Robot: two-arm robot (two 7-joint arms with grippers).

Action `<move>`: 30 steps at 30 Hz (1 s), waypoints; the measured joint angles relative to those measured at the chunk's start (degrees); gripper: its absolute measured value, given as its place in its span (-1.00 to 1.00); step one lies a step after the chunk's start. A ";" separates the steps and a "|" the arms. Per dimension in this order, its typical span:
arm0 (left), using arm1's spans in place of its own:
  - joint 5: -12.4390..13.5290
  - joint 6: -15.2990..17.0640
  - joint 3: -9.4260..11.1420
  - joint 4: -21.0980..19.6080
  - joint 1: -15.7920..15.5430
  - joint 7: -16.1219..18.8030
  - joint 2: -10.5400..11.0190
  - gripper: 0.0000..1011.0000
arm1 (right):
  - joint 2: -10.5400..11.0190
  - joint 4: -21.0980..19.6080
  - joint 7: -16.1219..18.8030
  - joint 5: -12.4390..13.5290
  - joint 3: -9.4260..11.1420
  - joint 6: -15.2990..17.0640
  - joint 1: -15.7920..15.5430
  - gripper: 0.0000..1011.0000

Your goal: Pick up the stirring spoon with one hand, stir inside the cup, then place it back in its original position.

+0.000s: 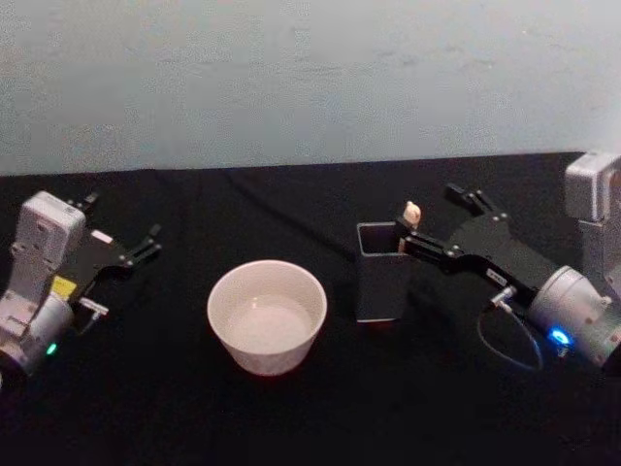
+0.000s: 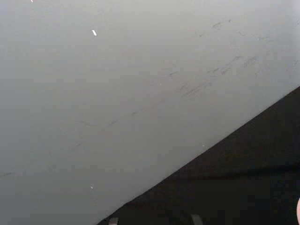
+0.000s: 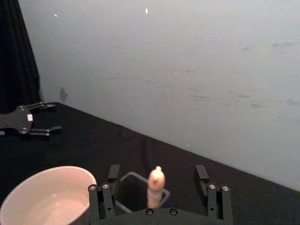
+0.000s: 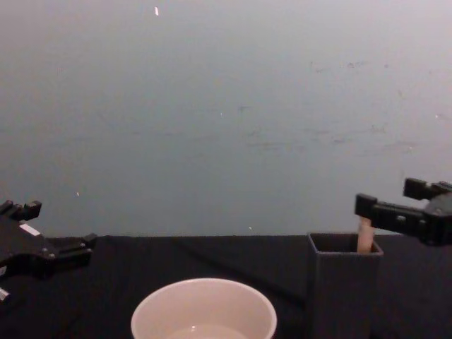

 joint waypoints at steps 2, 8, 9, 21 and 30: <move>0.00 0.00 0.00 0.00 0.00 0.00 0.00 0.98 | -0.82 0.30 0.05 0.04 -0.15 1.24 0.57 0.98; 0.00 0.00 0.00 0.00 0.00 0.00 0.00 0.98 | -2.98 1.50 -0.35 -0.46 -0.73 4.66 2.54 0.98; 0.00 0.00 0.00 0.00 0.00 0.00 0.00 0.98 | -3.24 1.70 -0.44 -0.70 -0.86 5.09 2.83 0.98; 0.00 0.00 0.00 0.00 0.00 0.00 0.00 0.98 | -6.14 4.69 -0.19 -3.43 -1.53 7.25 5.00 0.98; 0.00 0.00 0.00 0.00 0.00 0.00 0.00 0.98 | -7.06 5.11 -0.04 -4.72 -0.72 7.83 4.77 0.98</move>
